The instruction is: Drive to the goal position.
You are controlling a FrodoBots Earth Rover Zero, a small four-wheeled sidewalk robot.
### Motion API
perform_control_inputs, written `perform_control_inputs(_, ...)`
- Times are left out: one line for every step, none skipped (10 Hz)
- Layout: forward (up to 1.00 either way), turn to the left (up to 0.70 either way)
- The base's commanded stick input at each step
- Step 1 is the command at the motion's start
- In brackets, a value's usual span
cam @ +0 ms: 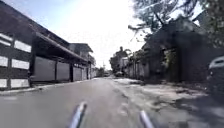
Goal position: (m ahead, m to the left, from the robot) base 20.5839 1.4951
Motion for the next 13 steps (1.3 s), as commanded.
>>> perform_control_inputs(0.85,0.0)
perform_control_inputs(0.85,0.0)
perform_control_inputs(0.85,0.0)
perform_control_inputs(0.85,0.0)
perform_control_inputs(0.85,0.0)
perform_control_inputs(0.85,0.0)
perform_control_inputs(0.85,0.0)
perform_control_inputs(0.85,0.0)
perform_control_inputs(0.85,0.0)
perform_control_inputs(0.85,0.0)
perform_control_inputs(0.85,0.0)
perform_control_inputs(0.85,0.0)
perform_control_inputs(0.85,0.0)
